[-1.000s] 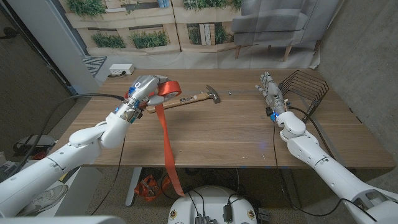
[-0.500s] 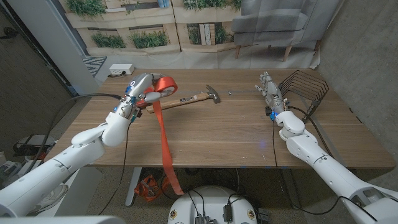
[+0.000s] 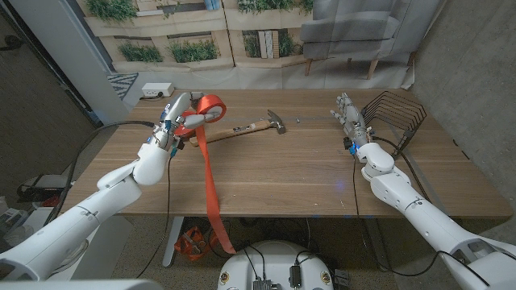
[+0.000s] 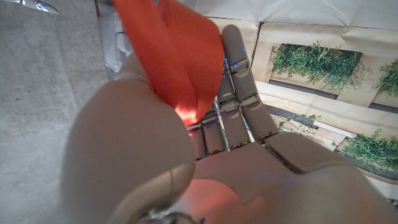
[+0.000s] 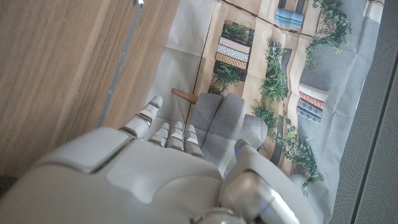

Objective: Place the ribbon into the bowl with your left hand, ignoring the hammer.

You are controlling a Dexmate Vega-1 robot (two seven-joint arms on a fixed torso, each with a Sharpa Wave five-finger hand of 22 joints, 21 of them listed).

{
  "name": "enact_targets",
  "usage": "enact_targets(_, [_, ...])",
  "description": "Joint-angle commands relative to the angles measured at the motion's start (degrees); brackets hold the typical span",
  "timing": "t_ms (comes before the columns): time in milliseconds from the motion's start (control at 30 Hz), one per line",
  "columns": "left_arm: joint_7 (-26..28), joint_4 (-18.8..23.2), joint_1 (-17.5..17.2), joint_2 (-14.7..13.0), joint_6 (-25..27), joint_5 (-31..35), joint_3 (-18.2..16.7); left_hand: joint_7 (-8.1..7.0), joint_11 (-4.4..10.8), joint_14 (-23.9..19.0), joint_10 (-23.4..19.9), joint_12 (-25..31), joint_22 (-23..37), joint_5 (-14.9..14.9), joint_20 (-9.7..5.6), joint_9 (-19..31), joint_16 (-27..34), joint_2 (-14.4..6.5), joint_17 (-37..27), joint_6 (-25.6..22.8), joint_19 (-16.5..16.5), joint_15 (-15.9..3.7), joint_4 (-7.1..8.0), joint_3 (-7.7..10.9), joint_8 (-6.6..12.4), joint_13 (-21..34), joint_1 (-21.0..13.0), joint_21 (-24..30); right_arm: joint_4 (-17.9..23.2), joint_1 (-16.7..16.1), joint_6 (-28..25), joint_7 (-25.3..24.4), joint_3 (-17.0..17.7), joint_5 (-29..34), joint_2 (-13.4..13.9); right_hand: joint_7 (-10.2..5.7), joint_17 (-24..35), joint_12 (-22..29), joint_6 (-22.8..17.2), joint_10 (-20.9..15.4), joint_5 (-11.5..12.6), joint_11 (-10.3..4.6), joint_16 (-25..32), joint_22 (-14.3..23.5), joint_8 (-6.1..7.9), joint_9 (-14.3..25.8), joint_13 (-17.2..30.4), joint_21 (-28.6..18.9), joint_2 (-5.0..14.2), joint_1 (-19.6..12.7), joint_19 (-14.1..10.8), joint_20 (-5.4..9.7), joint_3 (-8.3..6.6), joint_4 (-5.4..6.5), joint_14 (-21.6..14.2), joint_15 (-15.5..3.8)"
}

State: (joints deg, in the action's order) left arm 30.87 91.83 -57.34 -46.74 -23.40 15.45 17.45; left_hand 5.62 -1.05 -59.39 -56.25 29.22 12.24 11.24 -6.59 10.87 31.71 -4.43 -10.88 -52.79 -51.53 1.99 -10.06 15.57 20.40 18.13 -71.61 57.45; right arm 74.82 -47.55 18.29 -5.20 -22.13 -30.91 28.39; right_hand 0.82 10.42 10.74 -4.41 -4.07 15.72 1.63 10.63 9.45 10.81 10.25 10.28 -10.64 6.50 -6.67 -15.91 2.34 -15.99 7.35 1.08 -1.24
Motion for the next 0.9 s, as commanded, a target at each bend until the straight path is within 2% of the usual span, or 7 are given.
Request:
enact_targets(33, [-3.99, -1.53, 0.26, 3.22, 0.23, -9.05, -1.57, -0.69, 4.12, -15.1, -4.62, 0.24, 0.02, 0.23, -2.56, 4.11, 0.12, -2.81, -19.65, -5.94, 0.17, -15.02, 1.48, 2.01, 4.64, 16.32, -3.25, 0.55, -1.37, 0.91, 0.33, 0.4, -0.27, 0.22, -0.32, 0.19, 0.15, 0.18, 0.05, -0.33, -0.14, -0.17, 0.23, 0.23, 0.11, 0.32, 0.29, -0.24, 0.27, 0.41, -0.46, 0.06, -0.4, -0.06, -0.4, -0.11])
enact_targets(333, [-1.3, -0.7, -1.24, 4.84, 1.47, -9.48, -3.32, -0.67, 4.12, -15.24, -4.83, 0.1, -0.14, 0.18, -2.66, 4.18, 0.05, -2.76, -19.91, -6.04, 0.31, -15.01, 1.47, 2.13, 4.59, 16.82, -3.21, 1.16, -1.73, 1.26, 0.33, 0.82, -0.48, 0.16, -0.45, 0.21, 0.15, 0.19, 0.05, -0.34, -0.15, -0.27, 0.23, 0.23, 0.12, 0.32, 0.29, -0.23, 0.27, 0.42, -0.42, 0.06, -0.43, -0.07, -0.39, -0.15])
enact_targets(900, [4.29, 3.31, -5.26, 7.0, 5.92, -9.74, -7.75, -0.74, 4.08, -15.3, -4.92, -0.23, -0.39, 0.13, -2.69, 4.39, -0.15, -2.69, -20.29, -6.1, 0.63, -14.98, 1.49, 2.33, 4.5, 17.63, -3.1, 2.09, -1.14, 1.35, 0.24, 1.26, -0.84, 0.17, -0.54, 0.19, 0.15, 0.2, 0.04, -0.36, -0.16, -0.3, 0.24, 0.23, 0.12, 0.32, 0.29, -0.23, 0.23, 0.45, -0.45, 0.08, -0.48, -0.09, -0.41, -0.12])
